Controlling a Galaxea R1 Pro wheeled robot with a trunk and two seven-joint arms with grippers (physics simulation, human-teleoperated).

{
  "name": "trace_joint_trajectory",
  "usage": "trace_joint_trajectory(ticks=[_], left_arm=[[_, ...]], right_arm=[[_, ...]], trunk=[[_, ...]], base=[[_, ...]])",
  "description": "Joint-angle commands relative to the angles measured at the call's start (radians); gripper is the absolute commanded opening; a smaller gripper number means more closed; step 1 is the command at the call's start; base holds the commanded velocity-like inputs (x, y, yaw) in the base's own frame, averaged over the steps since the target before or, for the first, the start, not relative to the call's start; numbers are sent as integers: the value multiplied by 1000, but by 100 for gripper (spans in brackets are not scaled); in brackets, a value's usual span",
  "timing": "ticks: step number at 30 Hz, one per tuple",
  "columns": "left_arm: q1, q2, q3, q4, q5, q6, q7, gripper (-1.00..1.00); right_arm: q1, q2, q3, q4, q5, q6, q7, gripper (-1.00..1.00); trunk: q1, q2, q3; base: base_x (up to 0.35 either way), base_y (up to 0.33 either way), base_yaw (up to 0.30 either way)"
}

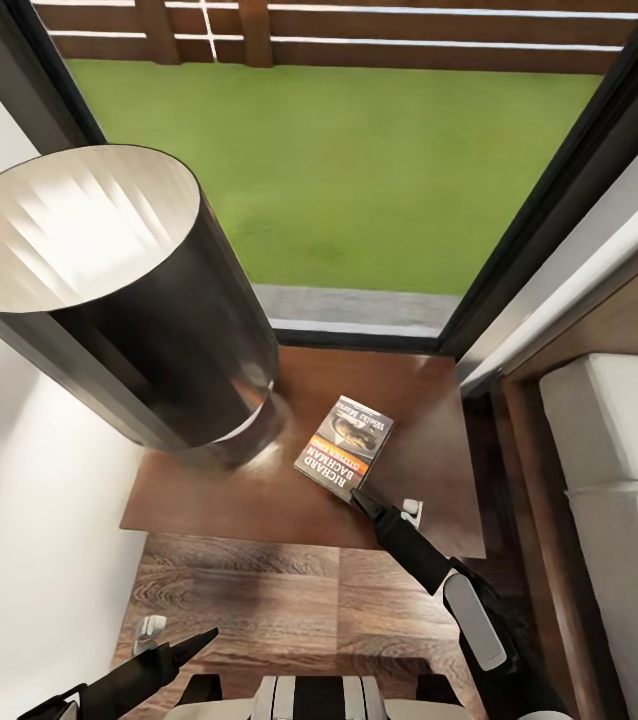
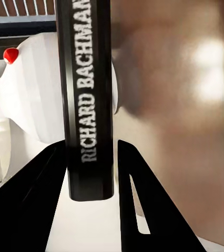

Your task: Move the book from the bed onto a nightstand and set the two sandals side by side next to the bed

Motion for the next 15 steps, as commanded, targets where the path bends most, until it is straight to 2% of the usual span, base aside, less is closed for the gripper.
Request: trace_joint_trajectory(ticks=[1,5,9,15], left_arm=[[0,0,-3,0,8,11,-3,100],[0,0,-3,1,8,11,-3,100],[0,0,-3,1,8,11,-3,100],[0,0,-3,0,8,11,-3,100]], right_arm=[[0,1,-3,0,-5,8,1,-100],[0,1,-3,0,-5,8,1,-100],[0,1,-3,0,-5,8,1,-100],[0,1,-3,0,-5,8,1,-100]], trunk=[[0,0,0],[0,0,0],[15,-28,-13],[15,-28,-13]], base=[[0,0,0],[0,0,0],[0,0,0],[0,0,0]])
